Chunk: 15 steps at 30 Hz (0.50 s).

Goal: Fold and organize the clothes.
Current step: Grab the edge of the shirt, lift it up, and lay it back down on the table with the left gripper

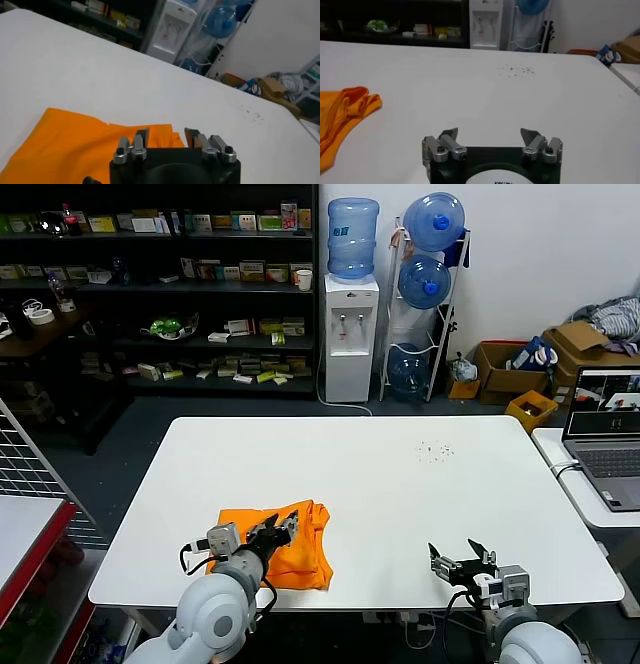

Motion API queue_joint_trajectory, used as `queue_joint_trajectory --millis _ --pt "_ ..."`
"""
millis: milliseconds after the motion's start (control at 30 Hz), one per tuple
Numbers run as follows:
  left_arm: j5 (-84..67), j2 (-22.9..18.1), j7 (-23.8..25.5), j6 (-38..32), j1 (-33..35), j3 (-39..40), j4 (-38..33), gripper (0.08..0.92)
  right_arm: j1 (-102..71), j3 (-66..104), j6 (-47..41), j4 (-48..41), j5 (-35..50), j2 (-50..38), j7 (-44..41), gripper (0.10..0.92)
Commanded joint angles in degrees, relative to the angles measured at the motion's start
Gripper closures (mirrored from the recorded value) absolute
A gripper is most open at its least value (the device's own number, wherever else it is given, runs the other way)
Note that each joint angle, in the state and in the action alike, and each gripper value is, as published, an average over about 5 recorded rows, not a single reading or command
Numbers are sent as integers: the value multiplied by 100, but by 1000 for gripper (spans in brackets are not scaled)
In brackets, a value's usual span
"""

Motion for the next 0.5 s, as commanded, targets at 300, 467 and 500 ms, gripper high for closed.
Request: queue_joint_trajectory --millis 300,467,500 --pt "-221 2027 1738 -179 1363 -1641 748 198 212 -222 35 -97 -10 61 -23 203" --pt "-172 1873 1957 -211 1162 -1406 1055 178 171 -171 38 -71 1 24 -27 203" --pt "-160 1840 1988 -212 1126 -1369 1097 177 157 -155 40 -67 3 17 -29 203"
